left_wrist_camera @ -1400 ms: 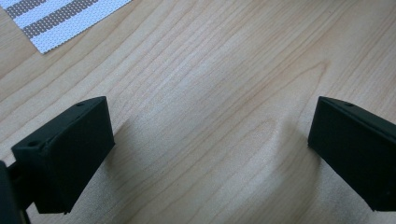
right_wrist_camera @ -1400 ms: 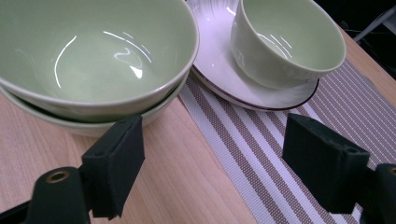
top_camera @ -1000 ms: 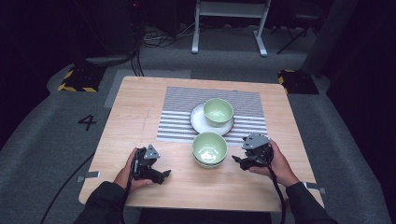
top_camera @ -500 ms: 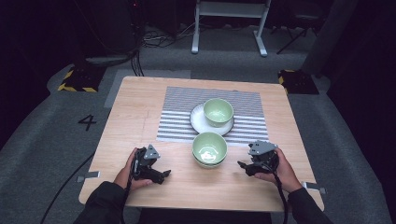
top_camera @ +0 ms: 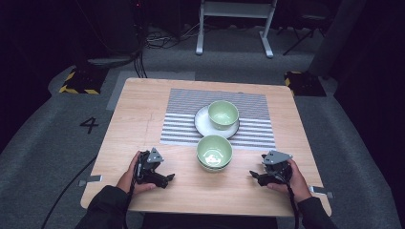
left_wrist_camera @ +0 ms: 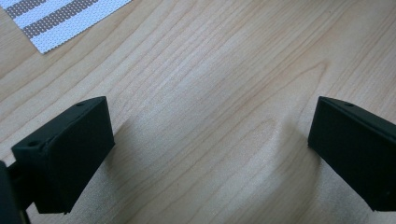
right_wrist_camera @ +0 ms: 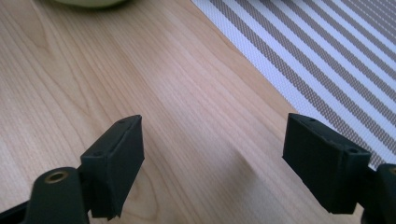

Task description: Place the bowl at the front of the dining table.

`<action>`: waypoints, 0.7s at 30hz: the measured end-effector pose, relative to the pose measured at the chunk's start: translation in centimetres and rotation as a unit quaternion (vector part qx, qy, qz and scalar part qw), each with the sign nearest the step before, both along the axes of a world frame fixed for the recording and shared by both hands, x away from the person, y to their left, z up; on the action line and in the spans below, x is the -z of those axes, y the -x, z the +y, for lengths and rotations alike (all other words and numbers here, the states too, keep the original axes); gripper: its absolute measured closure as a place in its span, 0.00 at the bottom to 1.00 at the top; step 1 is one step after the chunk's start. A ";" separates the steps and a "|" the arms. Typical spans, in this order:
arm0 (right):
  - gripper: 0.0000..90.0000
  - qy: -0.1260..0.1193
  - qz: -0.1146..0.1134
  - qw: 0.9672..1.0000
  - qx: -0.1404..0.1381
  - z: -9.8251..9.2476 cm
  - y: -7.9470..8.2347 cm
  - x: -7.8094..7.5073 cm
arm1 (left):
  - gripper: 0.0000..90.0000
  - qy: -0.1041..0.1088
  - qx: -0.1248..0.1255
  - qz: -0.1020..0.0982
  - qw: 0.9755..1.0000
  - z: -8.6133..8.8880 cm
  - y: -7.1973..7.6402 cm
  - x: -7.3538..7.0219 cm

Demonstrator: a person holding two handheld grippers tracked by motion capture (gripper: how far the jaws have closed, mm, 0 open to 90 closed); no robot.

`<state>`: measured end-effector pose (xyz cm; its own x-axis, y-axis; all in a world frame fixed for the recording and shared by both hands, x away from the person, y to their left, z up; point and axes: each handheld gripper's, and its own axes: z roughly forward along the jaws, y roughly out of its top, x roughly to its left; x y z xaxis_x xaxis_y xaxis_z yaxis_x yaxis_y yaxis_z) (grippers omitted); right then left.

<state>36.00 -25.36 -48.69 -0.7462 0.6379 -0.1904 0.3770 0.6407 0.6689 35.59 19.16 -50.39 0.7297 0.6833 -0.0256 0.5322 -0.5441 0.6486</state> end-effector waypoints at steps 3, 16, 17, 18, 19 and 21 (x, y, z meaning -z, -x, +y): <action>0.22 -0.010 0.004 1.000 0.006 -0.8 0.4 0.6 | 0.00 0.000 0.001 0.000 1.000 0.0 0.0 0.0; 0.17 -0.088 0.035 0.994 0.050 -4.4 1.9 1.7 | 0.00 0.000 0.000 0.000 1.000 0.0 0.0 0.0; 0.17 -0.087 0.031 0.994 0.056 -4.7 2.1 1.7 | 0.00 0.000 -0.001 0.001 1.000 0.0 0.0 0.0; 0.17 -0.087 0.033 0.994 0.060 -4.9 2.3 1.7 | 0.00 0.001 0.001 0.000 1.000 0.0 0.0 0.0; 0.17 -0.090 0.037 0.993 0.063 -5.2 2.4 1.7 | 0.00 0.001 0.001 0.000 1.000 0.0 0.0 0.0; 0.17 -0.091 0.039 0.993 0.068 -5.6 2.6 1.7 | 0.00 0.000 0.000 0.000 1.000 0.0 0.0 0.0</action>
